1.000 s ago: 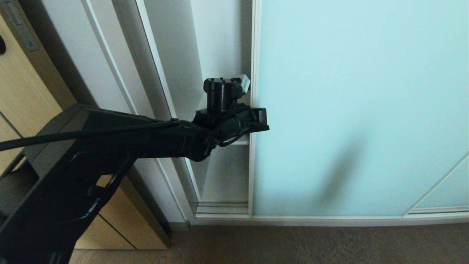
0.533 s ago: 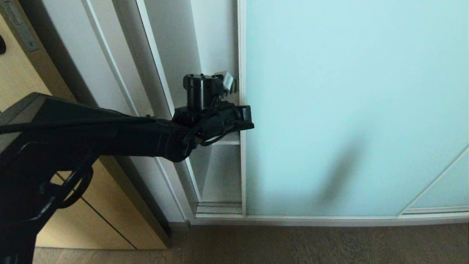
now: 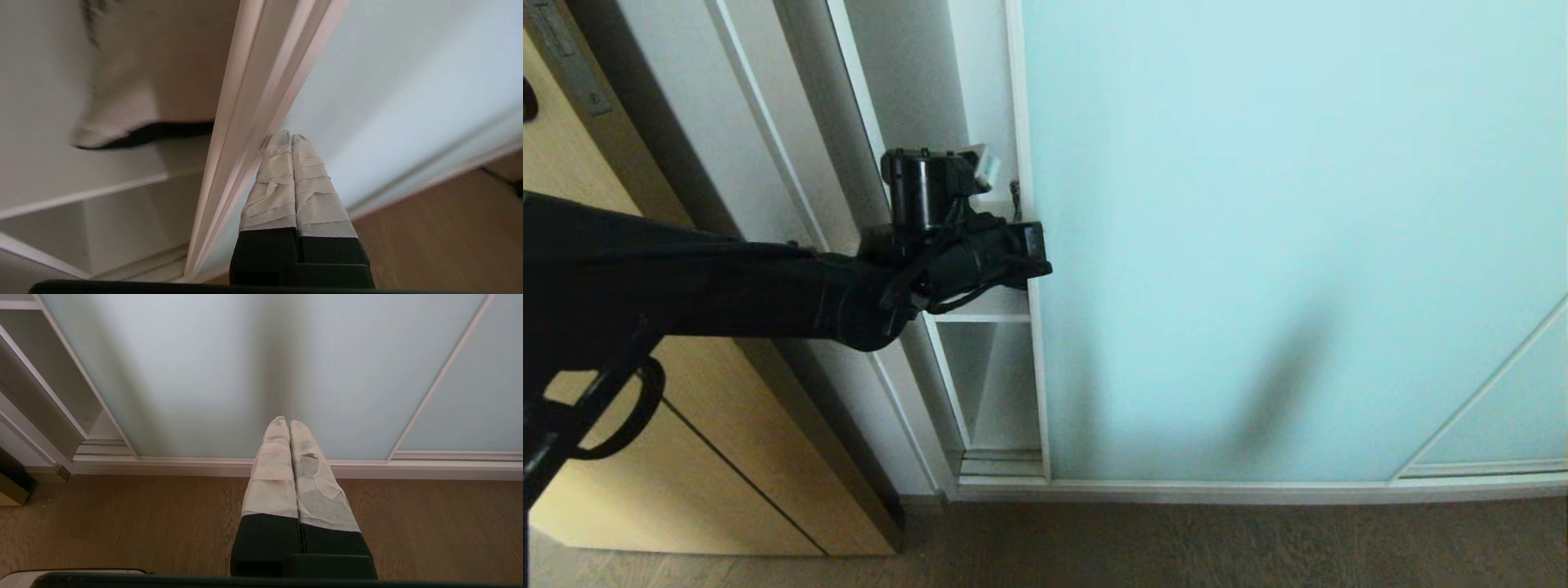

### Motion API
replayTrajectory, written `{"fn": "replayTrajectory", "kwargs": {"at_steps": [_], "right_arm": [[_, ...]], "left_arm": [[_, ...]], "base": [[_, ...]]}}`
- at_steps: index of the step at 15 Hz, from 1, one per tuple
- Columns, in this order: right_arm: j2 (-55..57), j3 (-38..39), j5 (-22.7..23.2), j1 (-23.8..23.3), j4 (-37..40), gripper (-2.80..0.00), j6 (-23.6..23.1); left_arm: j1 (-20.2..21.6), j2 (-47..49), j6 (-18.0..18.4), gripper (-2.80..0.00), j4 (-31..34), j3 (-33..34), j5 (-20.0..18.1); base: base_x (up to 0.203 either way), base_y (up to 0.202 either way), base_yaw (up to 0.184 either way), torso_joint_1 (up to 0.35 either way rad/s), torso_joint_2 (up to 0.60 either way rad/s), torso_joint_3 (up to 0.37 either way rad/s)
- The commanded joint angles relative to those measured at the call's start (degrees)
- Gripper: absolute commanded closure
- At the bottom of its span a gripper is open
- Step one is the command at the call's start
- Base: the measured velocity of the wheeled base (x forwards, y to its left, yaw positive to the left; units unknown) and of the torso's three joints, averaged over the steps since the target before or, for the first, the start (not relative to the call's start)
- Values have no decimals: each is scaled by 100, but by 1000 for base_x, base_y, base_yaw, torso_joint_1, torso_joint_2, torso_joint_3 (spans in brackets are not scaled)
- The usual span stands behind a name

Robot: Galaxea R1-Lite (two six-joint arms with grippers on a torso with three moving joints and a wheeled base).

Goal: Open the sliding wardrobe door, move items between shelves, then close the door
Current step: Close the door

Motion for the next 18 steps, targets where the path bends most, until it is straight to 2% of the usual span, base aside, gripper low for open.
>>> {"fn": "replayTrajectory", "kwargs": {"at_steps": [1, 6, 10, 18], "right_arm": [[-10, 0, -2, 5, -3, 0, 3], [-10, 0, 2, 5, -3, 0, 3], [-10, 7, 6, 2, -3, 0, 3], [-10, 9, -2, 5, -3, 0, 3]], "left_arm": [[91, -360, -14, 0, -14, 310, 15], [379, -889, -70, 0, -15, 917, 2], [450, -1269, -82, 0, -15, 1228, -7], [467, -1612, -97, 0, 91, 1312, -8]], "base": [[0, 0, 0, 0, 0, 0], [0, 0, 0, 0, 0, 0], [0, 0, 0, 0, 0, 0], [0, 0, 0, 0, 0, 0]]}}
